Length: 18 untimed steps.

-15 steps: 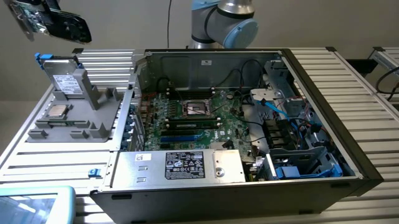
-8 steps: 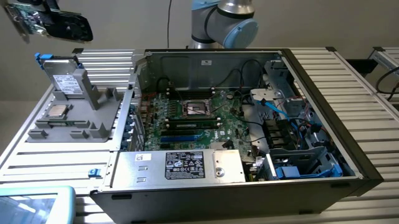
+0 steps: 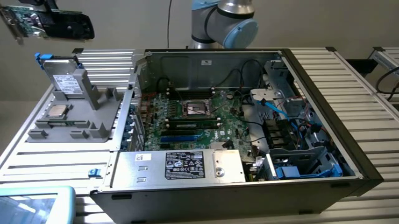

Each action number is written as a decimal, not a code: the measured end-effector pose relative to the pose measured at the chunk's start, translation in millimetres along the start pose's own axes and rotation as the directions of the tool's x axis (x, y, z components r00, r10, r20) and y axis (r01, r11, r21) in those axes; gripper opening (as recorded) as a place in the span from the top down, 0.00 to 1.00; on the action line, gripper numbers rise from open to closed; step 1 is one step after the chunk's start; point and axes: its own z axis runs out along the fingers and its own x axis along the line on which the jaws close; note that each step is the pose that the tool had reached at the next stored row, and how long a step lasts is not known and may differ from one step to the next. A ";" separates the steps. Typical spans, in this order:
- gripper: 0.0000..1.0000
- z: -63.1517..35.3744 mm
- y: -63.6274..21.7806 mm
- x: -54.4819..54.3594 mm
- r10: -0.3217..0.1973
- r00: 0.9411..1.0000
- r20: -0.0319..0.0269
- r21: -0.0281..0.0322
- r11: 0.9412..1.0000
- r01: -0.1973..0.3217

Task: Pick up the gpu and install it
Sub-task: 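Pick up the gpu and move the gpu toward the slot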

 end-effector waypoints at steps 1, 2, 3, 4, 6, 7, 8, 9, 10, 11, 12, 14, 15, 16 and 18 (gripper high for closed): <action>0.73 0.0 0.0 0.0 -0.018 1.000 -0.001 0.000 1.000 0.018; 0.73 0.0 0.0 0.0 -0.036 0.999 -0.002 0.000 0.999 0.036; 0.73 0.0 0.0 0.0 -0.055 0.998 -0.003 0.001 0.998 0.055; 0.73 0.1 0.0 0.0 -0.073 0.997 -0.004 0.002 0.997 0.073; 0.73 0.0 0.0 0.0 -0.087 0.996 -0.005 0.004 0.996 0.087; 0.73 0.0 0.0 0.0 -0.087 0.996 -0.005 0.004 0.996 0.087; 0.73 0.0 0.0 0.0 -0.087 0.996 -0.005 0.004 0.996 0.087; 0.73 0.0 0.0 0.0 -0.087 0.996 -0.005 0.004 0.996 0.087; 0.73 0.0 0.0 0.0 -0.087 0.996 -0.005 0.004 0.996 0.087; 0.73 0.0 0.0 0.0 -0.087 0.996 -0.005 0.004 0.996 0.087; 0.73 0.0 0.0 0.0 -0.087 0.996 -0.005 0.004 0.996 0.087; 0.73 0.0 0.0 -0.1 -0.086 0.996 -0.005 0.004 0.996 0.086; 0.73 -0.1 -0.1 0.0 -0.086 0.996 -0.005 0.006 0.996 0.086; 0.73 -0.1 -2.5 -0.2 -0.086 0.996 -0.005 0.008 0.996 0.086; 0.73 -0.5 -11.1 -0.7 -0.086 0.996 -0.005 0.010 0.996 0.086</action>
